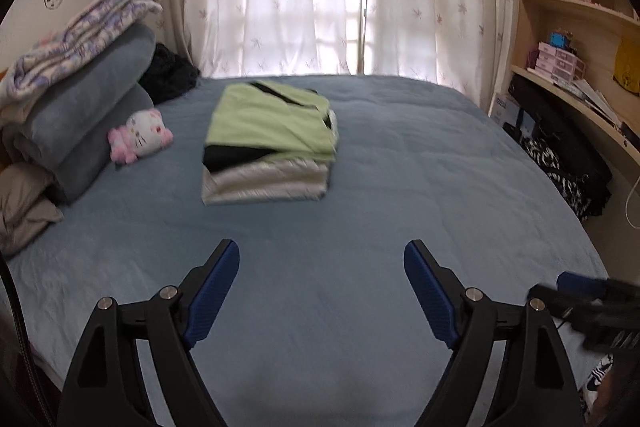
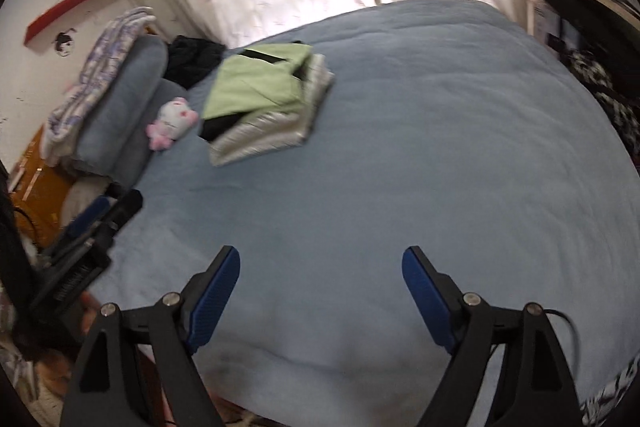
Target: Fold large clothes
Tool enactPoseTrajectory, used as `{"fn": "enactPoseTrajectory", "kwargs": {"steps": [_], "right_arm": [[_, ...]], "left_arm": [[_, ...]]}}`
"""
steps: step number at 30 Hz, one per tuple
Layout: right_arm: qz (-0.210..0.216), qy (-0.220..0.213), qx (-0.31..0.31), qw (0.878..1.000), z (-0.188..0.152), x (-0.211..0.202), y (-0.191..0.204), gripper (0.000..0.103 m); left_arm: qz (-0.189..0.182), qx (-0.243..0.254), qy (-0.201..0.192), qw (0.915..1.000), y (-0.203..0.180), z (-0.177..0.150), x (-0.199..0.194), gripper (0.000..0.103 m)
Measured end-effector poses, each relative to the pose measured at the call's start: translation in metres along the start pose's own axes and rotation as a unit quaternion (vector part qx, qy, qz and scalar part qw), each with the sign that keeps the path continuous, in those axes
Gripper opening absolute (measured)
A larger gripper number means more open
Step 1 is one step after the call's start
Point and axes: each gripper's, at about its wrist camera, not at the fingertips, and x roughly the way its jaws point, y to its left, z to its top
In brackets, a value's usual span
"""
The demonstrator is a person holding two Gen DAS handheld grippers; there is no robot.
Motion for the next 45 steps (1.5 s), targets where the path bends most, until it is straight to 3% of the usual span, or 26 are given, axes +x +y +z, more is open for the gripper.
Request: {"fn": "enactPoseTrajectory", "kwargs": {"steps": [6,10,19,45], "right_arm": [[-0.058,-0.023,-0.01,0.998,-0.043,0.001,-0.007,0.084],[-0.059,-0.031,-0.012,0.998,-0.056,-0.003,-0.009,0.084],[-0.061,-0.075,-0.024,0.995,-0.056,-0.022,-0.011,0.084],[-0.065,-0.084,-0.034,0.994,-0.063,-0.029,-0.011,0.084]], "left_arm": [[0.001,0.012,0.011,0.9999,-0.033,-0.027,-0.004,0.083],[0.005,0.021,0.015,0.9996,-0.047,-0.038,-0.008,0.083],[0.001,0.02,0.034,0.9992,-0.059,-0.05,-0.014,0.083],[-0.005,-0.006,0.061,0.9981,-0.05,-0.054,-0.013,0.083]]}}
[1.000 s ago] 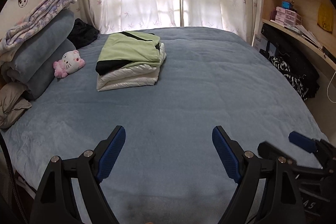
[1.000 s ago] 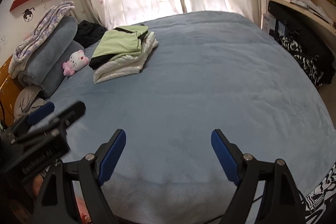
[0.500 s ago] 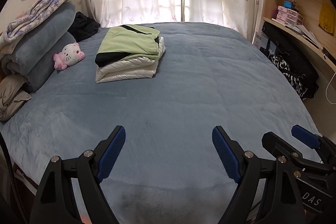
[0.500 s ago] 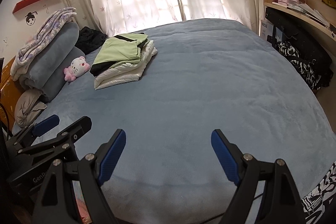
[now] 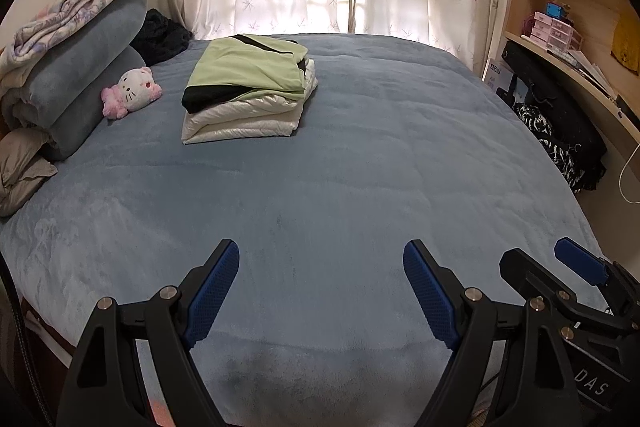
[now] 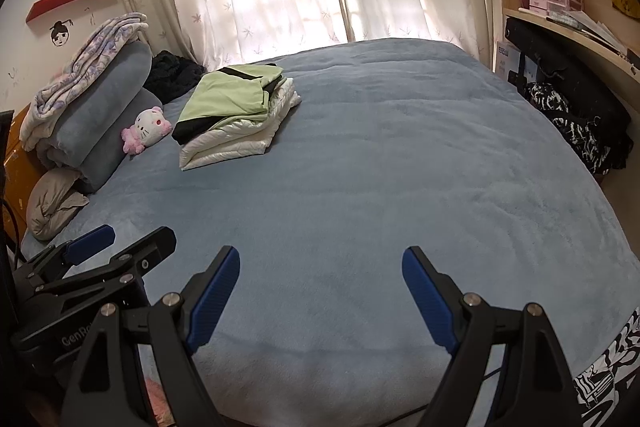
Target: Fold large clothes
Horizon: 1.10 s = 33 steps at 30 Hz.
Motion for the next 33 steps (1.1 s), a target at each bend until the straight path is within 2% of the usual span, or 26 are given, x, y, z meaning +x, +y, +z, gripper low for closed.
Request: {"fn": "enactPoseTrajectory", "kwargs": {"steps": [33], "right_arm": [[0.001,0.003,0.001,1.0,-0.0025,0.0015,0.0008,0.084]], "left_arm": [[-0.002,-0.004,0.012,0.9999,0.002,-0.003,0.0047,0.082]]}}
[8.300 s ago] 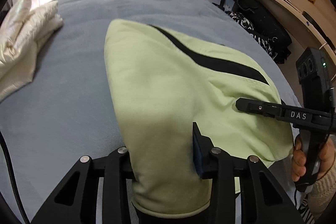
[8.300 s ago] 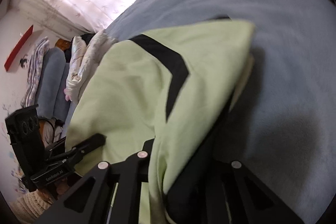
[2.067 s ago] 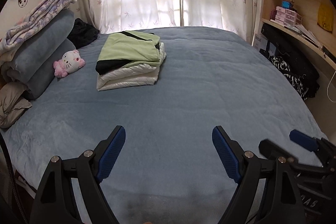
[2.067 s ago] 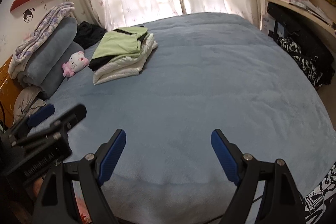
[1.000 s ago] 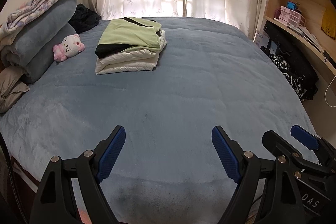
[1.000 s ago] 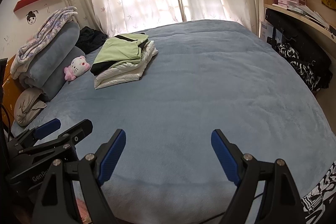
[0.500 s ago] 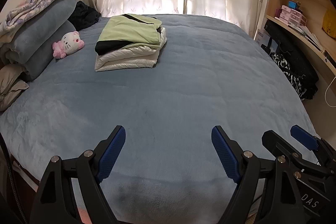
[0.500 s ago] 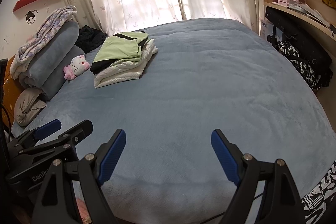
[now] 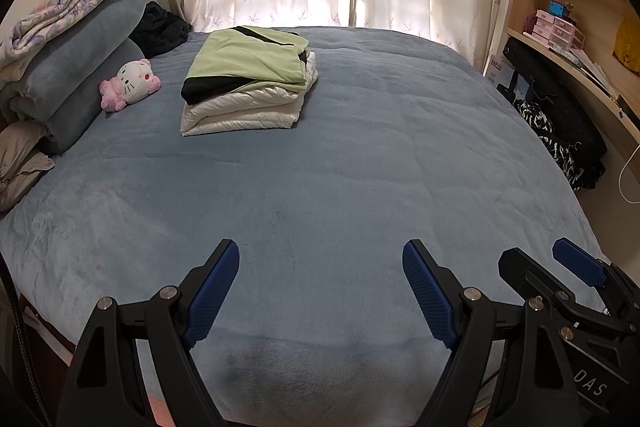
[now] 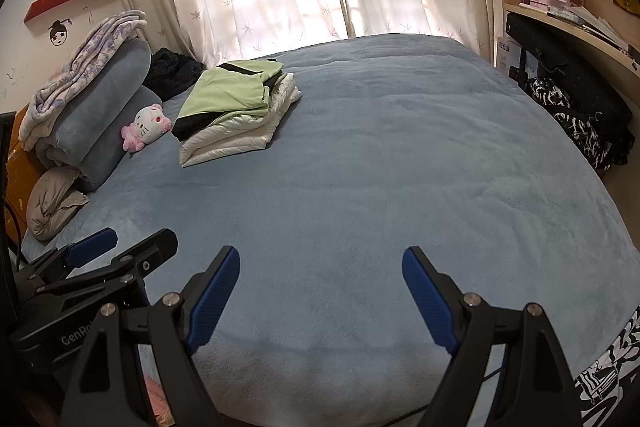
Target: Fold large clothes
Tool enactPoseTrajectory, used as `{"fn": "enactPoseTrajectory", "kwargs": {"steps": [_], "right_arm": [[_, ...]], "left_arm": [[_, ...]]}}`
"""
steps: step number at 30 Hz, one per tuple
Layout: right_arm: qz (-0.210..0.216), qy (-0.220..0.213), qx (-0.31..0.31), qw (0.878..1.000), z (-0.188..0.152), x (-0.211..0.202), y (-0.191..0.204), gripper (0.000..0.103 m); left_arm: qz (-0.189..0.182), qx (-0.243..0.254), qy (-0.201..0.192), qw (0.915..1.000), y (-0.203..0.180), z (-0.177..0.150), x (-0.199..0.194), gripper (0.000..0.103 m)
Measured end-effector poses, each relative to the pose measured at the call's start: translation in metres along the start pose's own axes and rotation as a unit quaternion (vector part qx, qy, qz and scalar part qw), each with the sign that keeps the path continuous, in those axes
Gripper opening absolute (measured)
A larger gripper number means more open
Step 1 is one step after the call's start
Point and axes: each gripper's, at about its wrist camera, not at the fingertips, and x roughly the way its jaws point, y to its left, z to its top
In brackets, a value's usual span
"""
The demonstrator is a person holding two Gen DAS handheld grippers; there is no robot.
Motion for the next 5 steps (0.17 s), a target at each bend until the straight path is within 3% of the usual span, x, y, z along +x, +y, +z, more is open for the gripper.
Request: {"fn": "enactPoseTrajectory", "kwargs": {"steps": [5], "right_arm": [[-0.001,0.001,0.0,1.0,-0.0004,0.0001,0.0005,0.084]], "left_arm": [[0.0,0.0,0.001,1.0,-0.0001,-0.0004,0.0002,0.082]]}}
